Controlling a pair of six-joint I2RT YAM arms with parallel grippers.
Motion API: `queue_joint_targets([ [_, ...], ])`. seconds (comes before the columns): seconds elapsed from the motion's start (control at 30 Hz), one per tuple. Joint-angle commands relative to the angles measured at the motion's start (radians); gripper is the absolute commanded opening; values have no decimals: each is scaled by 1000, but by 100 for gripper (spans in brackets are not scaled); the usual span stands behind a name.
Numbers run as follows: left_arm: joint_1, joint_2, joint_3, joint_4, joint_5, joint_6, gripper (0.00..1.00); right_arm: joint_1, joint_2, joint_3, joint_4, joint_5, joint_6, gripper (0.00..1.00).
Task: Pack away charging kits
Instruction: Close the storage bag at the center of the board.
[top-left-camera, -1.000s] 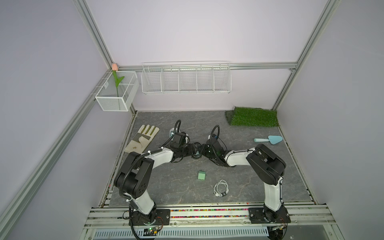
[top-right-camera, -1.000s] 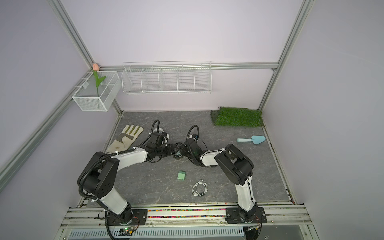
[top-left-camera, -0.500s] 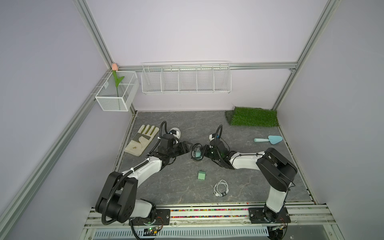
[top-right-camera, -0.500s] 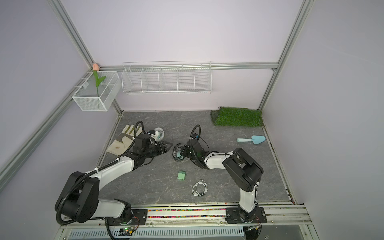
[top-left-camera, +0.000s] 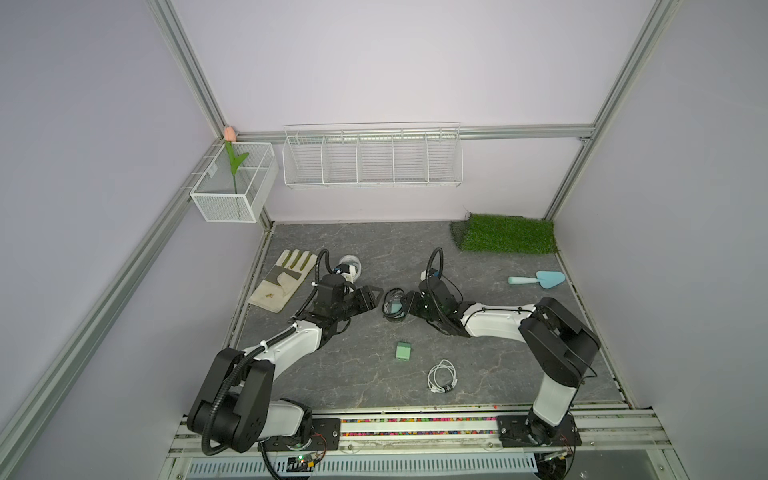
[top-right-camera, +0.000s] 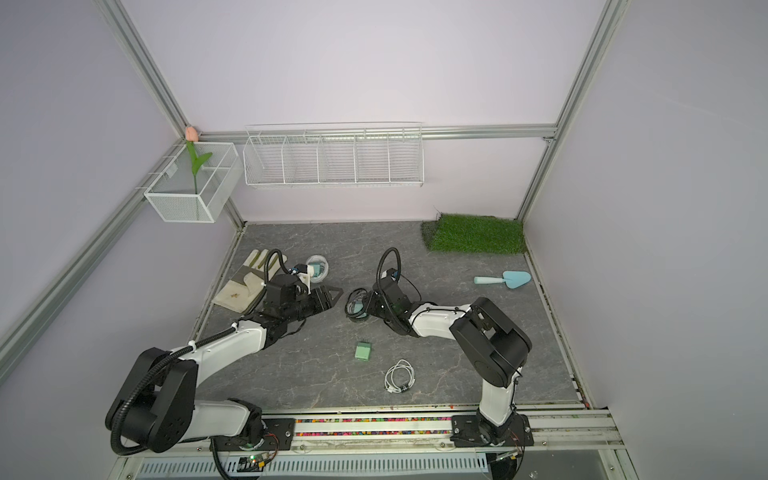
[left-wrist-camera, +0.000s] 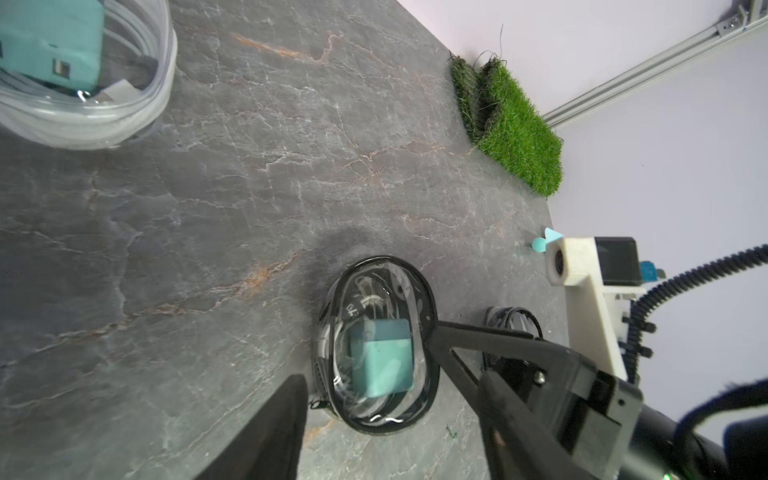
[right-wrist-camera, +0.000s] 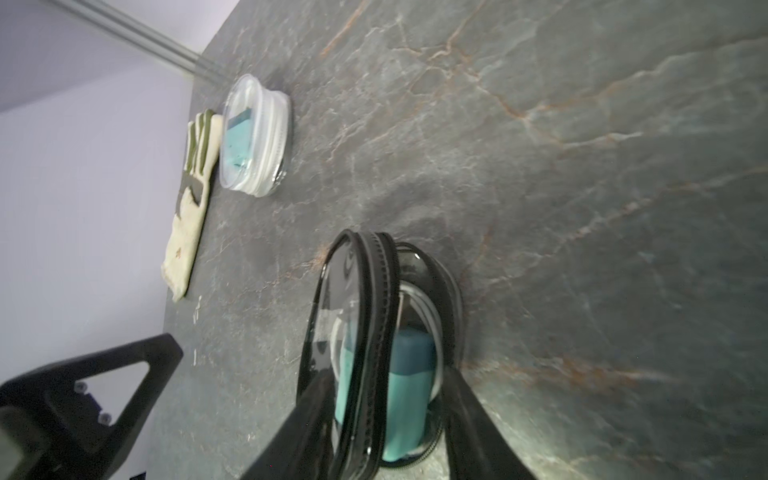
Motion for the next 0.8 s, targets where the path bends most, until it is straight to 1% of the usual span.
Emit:
queue_joint_targets([
  [0.0,8,68,9,73,32,-6,64,4,10,18,-64,22,3,52],
  [0.13,4,170,47,92,59,-3,62,3,60,37,-39,-7,25,63],
  [0.17,1,193,59,94,70,-3,61,3,73,46,-34,-14,27,64],
  [0.33,-9,301,95,136,112,-22,58,-1,141,81,0,-57,55,63],
  [0.47,-9,349,101,182,147,-37,58,-1,163,86,22,-63,65,60],
  [0.5,-10,362,106,189,157,-42,58,-2,166,85,29,-66,69,59],
  [0.6,-9,387,111,208,170,-48,58,-3,178,74,65,-79,84,44],
  [0.77,-10,390,107,230,192,-55,56,-5,189,55,110,-83,97,28],
])
